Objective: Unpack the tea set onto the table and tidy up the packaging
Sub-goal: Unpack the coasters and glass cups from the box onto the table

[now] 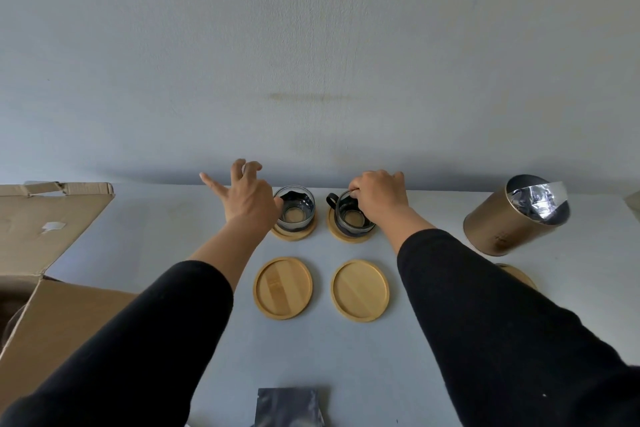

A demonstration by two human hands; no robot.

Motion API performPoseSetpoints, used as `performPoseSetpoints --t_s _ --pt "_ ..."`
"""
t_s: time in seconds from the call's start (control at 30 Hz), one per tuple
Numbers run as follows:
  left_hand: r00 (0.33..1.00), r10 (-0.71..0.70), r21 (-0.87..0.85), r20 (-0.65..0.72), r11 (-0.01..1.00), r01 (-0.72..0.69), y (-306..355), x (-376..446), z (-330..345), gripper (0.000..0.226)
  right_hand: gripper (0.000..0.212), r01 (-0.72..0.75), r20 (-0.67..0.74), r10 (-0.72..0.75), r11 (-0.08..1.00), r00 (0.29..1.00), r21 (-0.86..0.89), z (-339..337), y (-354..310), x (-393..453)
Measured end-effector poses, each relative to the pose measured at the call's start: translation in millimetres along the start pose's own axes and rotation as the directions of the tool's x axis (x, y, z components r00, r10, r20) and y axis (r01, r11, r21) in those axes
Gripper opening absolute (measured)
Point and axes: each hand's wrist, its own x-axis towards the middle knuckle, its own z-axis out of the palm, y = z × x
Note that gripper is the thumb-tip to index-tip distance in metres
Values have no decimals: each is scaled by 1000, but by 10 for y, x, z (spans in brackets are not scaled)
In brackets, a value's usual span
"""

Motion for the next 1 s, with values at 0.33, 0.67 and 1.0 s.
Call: performPoseSetpoints --t_s 0.33,0.67,1.0 --pt "998 61 48 -31 997 -59 -22 2 4 25 25 12 -3 -12 1000 1000 26 2 -24 22" --pt "995 94 2 -41 996 -94 -37 0 15 33 26 22 12 -22 999 1000 33 -22 -56 20" --pt "993 -44 -147 -111 989 28 -283 -67 -159 48 41 26 11 -26 999 1000 47 -264 -120 -100"
